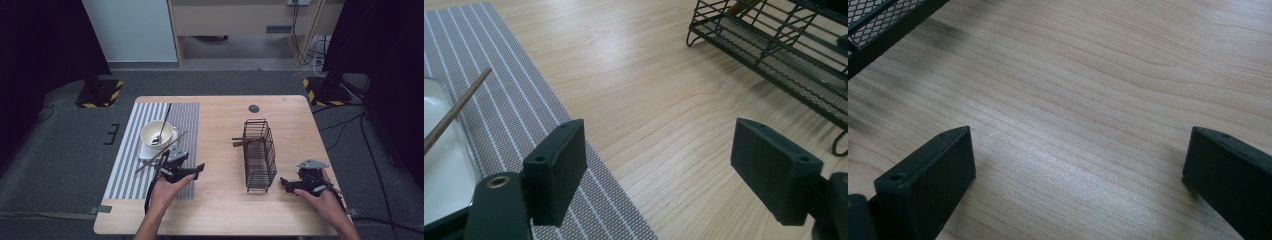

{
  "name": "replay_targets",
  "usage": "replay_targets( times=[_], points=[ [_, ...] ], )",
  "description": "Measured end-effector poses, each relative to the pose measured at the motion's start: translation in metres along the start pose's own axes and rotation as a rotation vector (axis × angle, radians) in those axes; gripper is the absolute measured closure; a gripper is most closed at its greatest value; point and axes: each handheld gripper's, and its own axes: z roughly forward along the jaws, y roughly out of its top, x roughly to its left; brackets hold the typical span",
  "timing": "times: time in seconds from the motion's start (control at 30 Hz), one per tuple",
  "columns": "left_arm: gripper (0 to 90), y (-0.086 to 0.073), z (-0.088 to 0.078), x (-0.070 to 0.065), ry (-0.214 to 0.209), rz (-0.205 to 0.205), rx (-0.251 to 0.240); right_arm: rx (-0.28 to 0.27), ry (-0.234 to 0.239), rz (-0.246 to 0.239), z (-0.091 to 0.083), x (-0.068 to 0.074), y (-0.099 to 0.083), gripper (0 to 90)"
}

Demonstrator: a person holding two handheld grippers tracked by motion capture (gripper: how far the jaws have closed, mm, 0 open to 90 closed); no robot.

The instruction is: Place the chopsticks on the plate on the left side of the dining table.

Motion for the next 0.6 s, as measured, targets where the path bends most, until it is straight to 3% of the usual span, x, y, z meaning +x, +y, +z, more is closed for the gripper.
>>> replay_targets(
  times=[0.2, 0.6],
  points=[
    [24.4, 0.008, 0.003, -0.005, -0.018, -0.015, -0.015, -0.001, 0.0, -0.002, 0.0, 0.0, 0.0, 0.3],
    [28.2, 0.014, 0.004, -0.015, -0.047, -0.002, -0.012, -0.002, 0.002, -0.009, -0.001, 0.0, -0.001, 0.4]
  ],
)
